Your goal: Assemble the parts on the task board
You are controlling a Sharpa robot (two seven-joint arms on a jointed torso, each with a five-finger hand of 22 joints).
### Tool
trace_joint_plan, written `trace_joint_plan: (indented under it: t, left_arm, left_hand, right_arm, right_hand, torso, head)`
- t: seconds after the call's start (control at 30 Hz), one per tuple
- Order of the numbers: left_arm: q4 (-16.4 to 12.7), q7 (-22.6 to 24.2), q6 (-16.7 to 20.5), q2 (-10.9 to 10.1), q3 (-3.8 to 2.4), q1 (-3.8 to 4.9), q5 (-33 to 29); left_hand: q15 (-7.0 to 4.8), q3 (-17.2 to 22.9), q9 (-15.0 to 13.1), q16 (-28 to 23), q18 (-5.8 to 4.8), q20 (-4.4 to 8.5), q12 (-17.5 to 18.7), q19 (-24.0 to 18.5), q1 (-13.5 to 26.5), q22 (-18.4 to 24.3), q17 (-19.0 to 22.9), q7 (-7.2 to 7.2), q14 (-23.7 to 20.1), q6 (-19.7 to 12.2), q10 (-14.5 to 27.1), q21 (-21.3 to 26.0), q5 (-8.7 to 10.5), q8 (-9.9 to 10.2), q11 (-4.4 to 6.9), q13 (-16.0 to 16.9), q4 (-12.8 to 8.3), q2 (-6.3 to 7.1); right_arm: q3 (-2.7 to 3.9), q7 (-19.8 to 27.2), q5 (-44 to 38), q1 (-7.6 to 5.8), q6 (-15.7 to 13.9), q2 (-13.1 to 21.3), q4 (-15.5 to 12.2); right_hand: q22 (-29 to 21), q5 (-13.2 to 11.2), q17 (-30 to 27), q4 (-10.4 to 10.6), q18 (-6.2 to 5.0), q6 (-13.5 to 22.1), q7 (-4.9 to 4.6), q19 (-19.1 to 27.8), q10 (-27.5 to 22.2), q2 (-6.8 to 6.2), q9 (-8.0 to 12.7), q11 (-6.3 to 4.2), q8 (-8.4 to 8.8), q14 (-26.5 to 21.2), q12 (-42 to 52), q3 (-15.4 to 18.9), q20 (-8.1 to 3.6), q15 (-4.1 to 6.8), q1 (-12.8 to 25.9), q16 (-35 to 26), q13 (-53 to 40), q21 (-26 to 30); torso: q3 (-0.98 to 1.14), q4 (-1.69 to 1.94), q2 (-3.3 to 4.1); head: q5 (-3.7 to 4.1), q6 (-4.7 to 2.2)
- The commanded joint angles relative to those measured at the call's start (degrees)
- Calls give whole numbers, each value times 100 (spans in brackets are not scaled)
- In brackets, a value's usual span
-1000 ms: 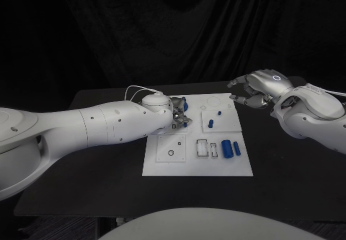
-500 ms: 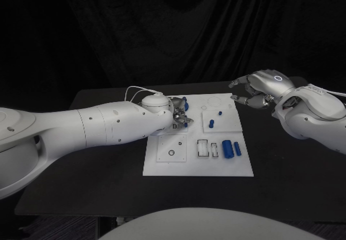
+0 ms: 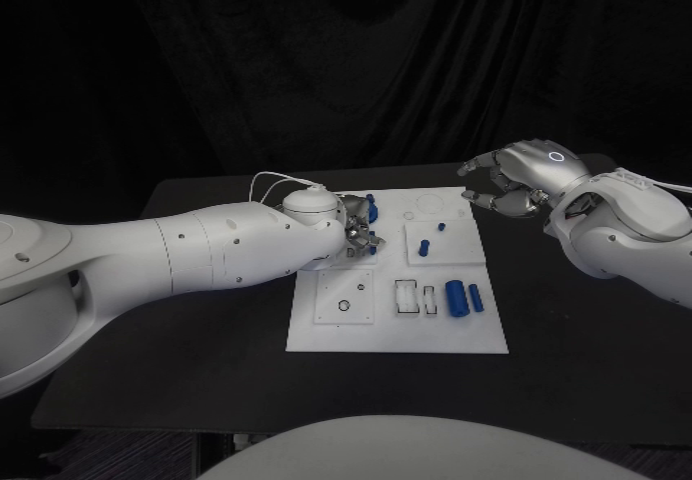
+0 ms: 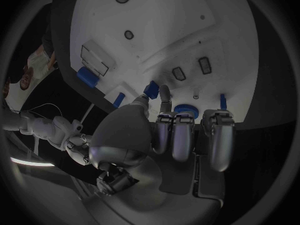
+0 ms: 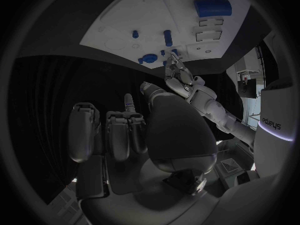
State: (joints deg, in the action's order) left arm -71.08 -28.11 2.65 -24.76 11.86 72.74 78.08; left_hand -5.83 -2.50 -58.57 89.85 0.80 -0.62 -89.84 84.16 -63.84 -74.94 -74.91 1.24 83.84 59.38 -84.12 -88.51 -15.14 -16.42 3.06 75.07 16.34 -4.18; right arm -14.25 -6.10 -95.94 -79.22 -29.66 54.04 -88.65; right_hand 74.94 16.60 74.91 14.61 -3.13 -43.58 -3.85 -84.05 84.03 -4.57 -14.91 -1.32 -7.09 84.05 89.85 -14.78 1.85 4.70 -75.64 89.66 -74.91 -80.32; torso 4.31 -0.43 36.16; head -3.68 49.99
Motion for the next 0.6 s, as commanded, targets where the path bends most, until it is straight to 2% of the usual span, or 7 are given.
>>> trace_joint_plan:
  t: [0.03,0.6]
  left_arm:
    - [2,28,-115,6,-3,-10,13]
    - [-1,88,-195,10,4,-10,13]
  left_hand:
    - [35,31,-8,15,2,-43,-16,385,-47,-1246,-1509,-6,616,42,-588,34,-48,25,-38,1493,-17,-4]
    - [32,124,-32,15,2,-40,-16,383,-212,-1247,-1509,-14,616,75,-588,38,-266,102,-31,1493,-45,50]
  right_arm:
    - [4,-109,-13,11,39,-8,7]
    - [4,-125,-13,11,73,-42,34]
  right_hand:
    - [1196,-27,1498,2,77,-46,-11,-124,597,0,5,29,-16,591,15,-34,28,-41,-48,22,-1509,38]
    - [1190,-26,1490,-2,73,-52,-13,-115,597,7,9,31,-14,587,15,-43,29,-43,-55,13,-1509,56]
  torso:
    - [-6,-2,-2]
    - [2,-9,-1]
  head:
    - [-7,1]
    - [-18,1]
